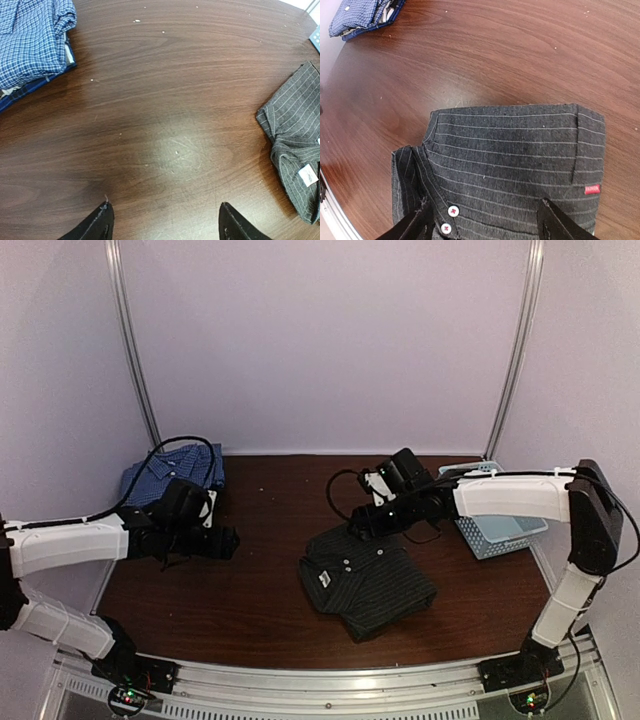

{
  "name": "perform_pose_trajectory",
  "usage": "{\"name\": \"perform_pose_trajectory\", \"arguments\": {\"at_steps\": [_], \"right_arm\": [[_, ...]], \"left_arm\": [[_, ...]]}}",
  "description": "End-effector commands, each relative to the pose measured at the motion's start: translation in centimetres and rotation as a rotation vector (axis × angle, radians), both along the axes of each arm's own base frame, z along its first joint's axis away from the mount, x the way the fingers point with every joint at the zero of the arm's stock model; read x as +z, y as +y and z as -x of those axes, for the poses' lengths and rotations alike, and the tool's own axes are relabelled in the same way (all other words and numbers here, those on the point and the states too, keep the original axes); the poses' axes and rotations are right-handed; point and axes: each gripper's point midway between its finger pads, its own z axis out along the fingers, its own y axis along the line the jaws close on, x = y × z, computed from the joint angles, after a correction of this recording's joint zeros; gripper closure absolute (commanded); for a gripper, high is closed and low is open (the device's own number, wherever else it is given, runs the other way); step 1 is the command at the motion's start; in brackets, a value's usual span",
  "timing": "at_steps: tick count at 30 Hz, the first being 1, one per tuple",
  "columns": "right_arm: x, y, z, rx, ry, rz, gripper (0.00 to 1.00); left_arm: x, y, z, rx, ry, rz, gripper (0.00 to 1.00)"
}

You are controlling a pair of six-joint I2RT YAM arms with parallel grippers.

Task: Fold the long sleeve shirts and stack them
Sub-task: Rotate the square-folded shirt at the center of the board.

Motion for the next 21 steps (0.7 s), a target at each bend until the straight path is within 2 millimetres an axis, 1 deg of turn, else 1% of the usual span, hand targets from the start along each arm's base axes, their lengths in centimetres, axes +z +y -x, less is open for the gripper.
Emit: {"name": "perform_pose_trajectory", "arguments": {"at_steps": [1,5,9,10,13,16,19,21], "right_arm": [[-1.5,1.4,-2.0,0.064,0.020,-0.102,0.29],[-4.0,0.9,-2.6,0.057,0.063,-0.116,0.30],[-6.1,-0.4,-2.6,0.026,0.090,-0.129,0.30],[-6.8,-1.1,-2.4,0.006,0.105,-0.134,0.30],[-7.6,-3.2,-2.3,-0.073,0.110,-0.142,0.29],[-8.5,-5.3,-1.6,-0.155,0.118,-0.134,0.29],[-9.6,-7.7,-0.6,-0.260,0.129,-0.104,0.29],[-9.8,-9.4,0.3,-0.334,0.125,-0.094,0.29]], "left_arm": [[1.3,-1.3,-1.1,-0.026,-0.031,0.050,0.27],[1.0,-1.1,-1.1,-0.021,-0.029,0.038,0.27],[1.0,-1.1,-1.4,-0.019,-0.029,0.040,0.27],[1.0,-1.0,-1.6,-0.018,-0.028,0.042,0.27],[1.2,-1.0,-2.0,-0.015,-0.029,0.049,0.27],[1.5,-0.7,-2.7,-0.003,-0.034,0.056,0.27],[1.8,0.3,-3.8,0.030,-0.038,0.077,0.26],[2.0,1.5,-4.8,0.066,-0.044,0.092,0.26]]}}
